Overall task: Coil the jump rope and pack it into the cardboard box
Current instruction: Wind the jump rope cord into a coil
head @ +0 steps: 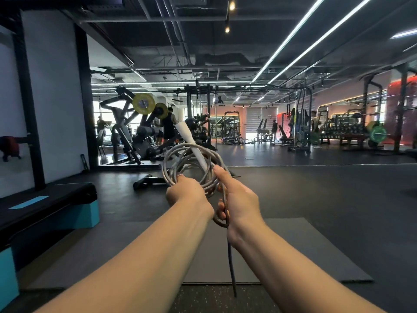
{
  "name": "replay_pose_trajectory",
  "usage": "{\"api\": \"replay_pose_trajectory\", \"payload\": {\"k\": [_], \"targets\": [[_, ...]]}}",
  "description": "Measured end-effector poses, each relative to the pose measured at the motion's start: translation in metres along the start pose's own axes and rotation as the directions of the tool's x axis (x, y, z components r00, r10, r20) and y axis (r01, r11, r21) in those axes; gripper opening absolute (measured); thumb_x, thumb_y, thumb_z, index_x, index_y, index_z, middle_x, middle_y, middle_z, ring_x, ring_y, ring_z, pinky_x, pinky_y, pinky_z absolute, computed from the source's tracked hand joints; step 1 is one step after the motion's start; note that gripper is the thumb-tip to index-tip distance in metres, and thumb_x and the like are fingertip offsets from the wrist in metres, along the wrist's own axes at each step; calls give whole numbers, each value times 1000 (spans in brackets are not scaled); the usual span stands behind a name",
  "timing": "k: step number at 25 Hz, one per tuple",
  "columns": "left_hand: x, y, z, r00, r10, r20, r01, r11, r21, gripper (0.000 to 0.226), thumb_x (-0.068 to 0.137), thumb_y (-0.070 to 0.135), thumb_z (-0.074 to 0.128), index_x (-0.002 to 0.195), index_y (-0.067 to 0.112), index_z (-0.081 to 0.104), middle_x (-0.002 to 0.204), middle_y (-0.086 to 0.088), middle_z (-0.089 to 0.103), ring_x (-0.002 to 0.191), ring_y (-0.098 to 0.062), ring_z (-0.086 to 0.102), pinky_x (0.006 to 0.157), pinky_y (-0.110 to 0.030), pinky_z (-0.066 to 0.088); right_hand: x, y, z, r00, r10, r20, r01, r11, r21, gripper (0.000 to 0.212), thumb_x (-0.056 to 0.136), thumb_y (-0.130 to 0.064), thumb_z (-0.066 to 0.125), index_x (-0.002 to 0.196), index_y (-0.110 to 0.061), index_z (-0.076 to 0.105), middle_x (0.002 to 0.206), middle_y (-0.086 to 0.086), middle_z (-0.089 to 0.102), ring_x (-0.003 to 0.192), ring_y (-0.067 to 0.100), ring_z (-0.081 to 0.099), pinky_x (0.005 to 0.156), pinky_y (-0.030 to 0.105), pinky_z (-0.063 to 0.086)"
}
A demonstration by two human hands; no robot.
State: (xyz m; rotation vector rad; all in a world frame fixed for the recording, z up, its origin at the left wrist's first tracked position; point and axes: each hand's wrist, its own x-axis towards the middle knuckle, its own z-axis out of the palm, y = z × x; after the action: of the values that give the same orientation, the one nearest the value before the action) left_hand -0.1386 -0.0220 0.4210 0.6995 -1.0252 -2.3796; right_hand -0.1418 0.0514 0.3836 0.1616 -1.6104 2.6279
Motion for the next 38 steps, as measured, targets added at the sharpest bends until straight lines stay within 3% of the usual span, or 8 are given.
{"api": "replay_pose_trajectory", "payload": {"k": [7,17,24,26,28,30,33,38], "targets": [[-4,2,-7,1000,-10,30,9,999,48,26,104,27,40,109,9,58,122,-14,67,95,-30,63,87,-41,52,0,-9,0,989,-120,90,134,974,-181,31,91,-20,69,62,-18,57,41,-13,45,35,5,36,34,14,27],[-8,-15,-9,986,-41,163,47,998,-29,21,105,26,45,100,9,56,86,-12,65,67,-28,63,58,-39,52,12,-19,-1,953,-196,231,283,848,-448,20,86,-13,72,94,5,71,64,4,62,31,-2,42,35,13,33],[9,-6,-32,980,23,197,-77,960,269,72,64,20,76,131,10,51,125,-21,65,101,-38,66,88,-52,55,22,-29,-12,919,-196,342,356,785,-507,18,93,-12,61,76,-17,56,50,-2,37,35,11,25,37,19,22],[9,13,-42,904,413,107,-407,758,510,107,61,26,85,149,21,24,150,-17,36,130,-39,44,103,-46,42,27,-37,-20,901,-174,396,400,685,-609,10,91,-13,61,81,-15,61,54,1,37,38,13,26,38,22,23],[8,38,-51,422,724,545,-782,-13,624,120,65,33,83,157,28,5,164,-9,11,151,-30,13,120,-47,19,28,-45,-25,868,-134,477,461,572,-678,5,90,-13,63,86,-13,66,51,-2,41,37,12,30,36,21,25],[0,61,-39,107,330,938,-691,-654,308,117,70,38,77,159,32,1,167,1,12,155,-19,5,124,-48,-1,27,-53,-28,824,-87,560,537,439,-721,6,89,-13,65,88,-8,68,46,-10,44,35,5,35,35,19,30],[-9,69,-2,329,-172,929,-737,-662,139,97,73,37,77,154,30,23,146,2,53,137,-20,46,121,-42,21,25,-66,-23,771,-35,636,620,273,-736,12,88,-13,69,78,-10,63,48,-11,50,35,-2,41,39,10,31],[3,73,7,470,-384,795,-879,-279,385,38,71,23,87,106,23,71,97,-1,77,95,-24,72,94,-41,55,21,-79,-27,688,90,720,683,255,-685,14,83,-25,78,93,-16,75,80,3,72,70,9,58,69,30,46]]}}
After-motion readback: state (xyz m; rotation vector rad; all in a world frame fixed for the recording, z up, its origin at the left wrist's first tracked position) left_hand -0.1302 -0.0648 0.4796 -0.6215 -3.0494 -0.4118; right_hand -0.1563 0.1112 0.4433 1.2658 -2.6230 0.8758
